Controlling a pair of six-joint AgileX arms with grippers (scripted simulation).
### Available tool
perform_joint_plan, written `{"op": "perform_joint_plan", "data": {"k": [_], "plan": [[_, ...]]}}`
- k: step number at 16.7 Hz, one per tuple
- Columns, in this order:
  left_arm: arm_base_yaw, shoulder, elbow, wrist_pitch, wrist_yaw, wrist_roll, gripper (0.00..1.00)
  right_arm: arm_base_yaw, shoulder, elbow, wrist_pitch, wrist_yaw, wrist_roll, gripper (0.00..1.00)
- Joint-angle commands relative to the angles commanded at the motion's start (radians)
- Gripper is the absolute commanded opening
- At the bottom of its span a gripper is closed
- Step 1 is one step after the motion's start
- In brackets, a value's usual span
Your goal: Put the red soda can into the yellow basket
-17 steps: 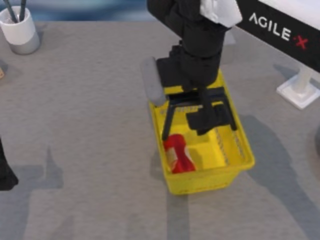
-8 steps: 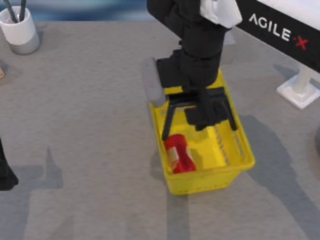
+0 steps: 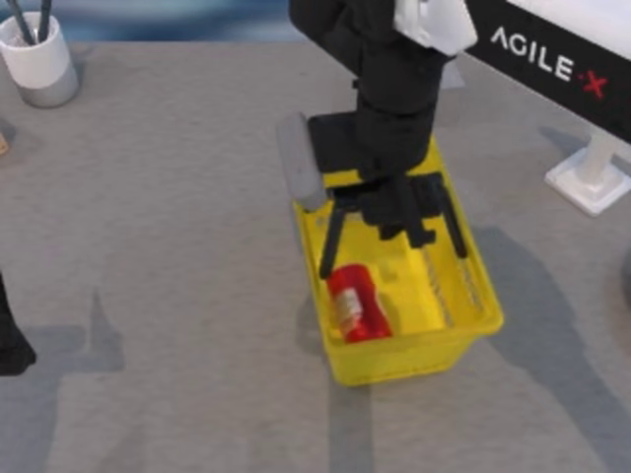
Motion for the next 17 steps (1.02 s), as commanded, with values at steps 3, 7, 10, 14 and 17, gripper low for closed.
{"op": "perform_joint_plan", "data": {"k": [3, 7, 10, 14, 17], "plan": [[0.000, 0.000, 0.000, 0.000, 0.000, 0.000, 1.00, 0.000, 0.000, 0.000, 0.000, 0.000, 0.000, 0.00], [0.000, 0.000, 0.000, 0.000, 0.000, 0.000, 1.00, 0.000, 0.000, 0.000, 0.000, 0.000, 0.000, 0.00], [0.000, 0.000, 0.000, 0.000, 0.000, 0.000, 1.00, 0.000, 0.000, 0.000, 0.000, 0.000, 0.000, 0.00], [0.000, 0.000, 0.000, 0.000, 0.000, 0.000, 1.00, 0.000, 0.000, 0.000, 0.000, 0.000, 0.000, 0.00], [0.000, 0.000, 0.000, 0.000, 0.000, 0.000, 1.00, 0.000, 0.000, 0.000, 0.000, 0.000, 0.000, 0.00]]}}
